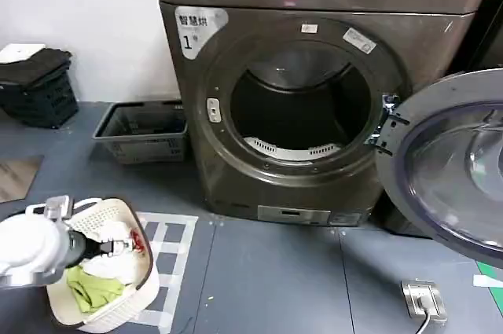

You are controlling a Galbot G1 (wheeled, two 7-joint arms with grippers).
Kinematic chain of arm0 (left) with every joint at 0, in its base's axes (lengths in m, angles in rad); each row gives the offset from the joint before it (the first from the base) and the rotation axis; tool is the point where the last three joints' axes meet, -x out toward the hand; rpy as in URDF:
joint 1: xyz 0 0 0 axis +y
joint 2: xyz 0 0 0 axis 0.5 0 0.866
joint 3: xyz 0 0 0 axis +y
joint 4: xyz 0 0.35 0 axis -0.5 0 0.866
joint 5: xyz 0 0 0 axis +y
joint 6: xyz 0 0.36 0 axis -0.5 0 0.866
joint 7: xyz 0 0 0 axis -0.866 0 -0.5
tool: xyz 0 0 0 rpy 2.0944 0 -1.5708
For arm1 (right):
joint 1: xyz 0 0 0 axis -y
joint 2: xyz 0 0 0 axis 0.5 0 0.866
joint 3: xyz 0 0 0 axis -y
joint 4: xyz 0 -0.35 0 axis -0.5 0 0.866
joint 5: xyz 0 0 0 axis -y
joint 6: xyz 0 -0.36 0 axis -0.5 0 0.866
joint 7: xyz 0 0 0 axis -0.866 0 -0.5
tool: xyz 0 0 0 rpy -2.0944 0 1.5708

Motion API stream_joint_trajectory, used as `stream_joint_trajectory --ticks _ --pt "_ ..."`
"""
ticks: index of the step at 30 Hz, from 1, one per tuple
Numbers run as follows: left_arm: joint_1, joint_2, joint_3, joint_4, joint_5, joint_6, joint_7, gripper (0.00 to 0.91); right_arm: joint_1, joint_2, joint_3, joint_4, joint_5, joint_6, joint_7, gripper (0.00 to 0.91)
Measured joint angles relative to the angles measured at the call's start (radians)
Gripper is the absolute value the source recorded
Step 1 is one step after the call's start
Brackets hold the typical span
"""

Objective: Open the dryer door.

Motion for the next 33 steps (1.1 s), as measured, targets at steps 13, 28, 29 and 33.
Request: stream_joint_trajectory --ticks 13,28,29,33 --pt "-0.018 0.043 0.026 0.015 -0.167 0.000 -0.052 0.907 -0.012 0.009 0.002 -0.010 0.013 0.057 -0.031 0.907" --pt "-0.005 0.011 -0.037 0.054 -0.160 0.000 -0.056 0.907 -0.020 0.017 0.001 -0.007 0.012 0.057 -0.038 0.907" --pt "-0.005 0.007 -0.044 0.058 -0.160 0.000 -0.055 0.907 -0.020 0.017 0.001 -0.006 0.012 0.057 -0.038 0.907" --pt "-0.012 0.000 -0.067 0.086 -0.167 0.000 -0.053 0.907 -0.019 0.020 0.000 -0.002 0.012 0.057 -0.038 0.907"
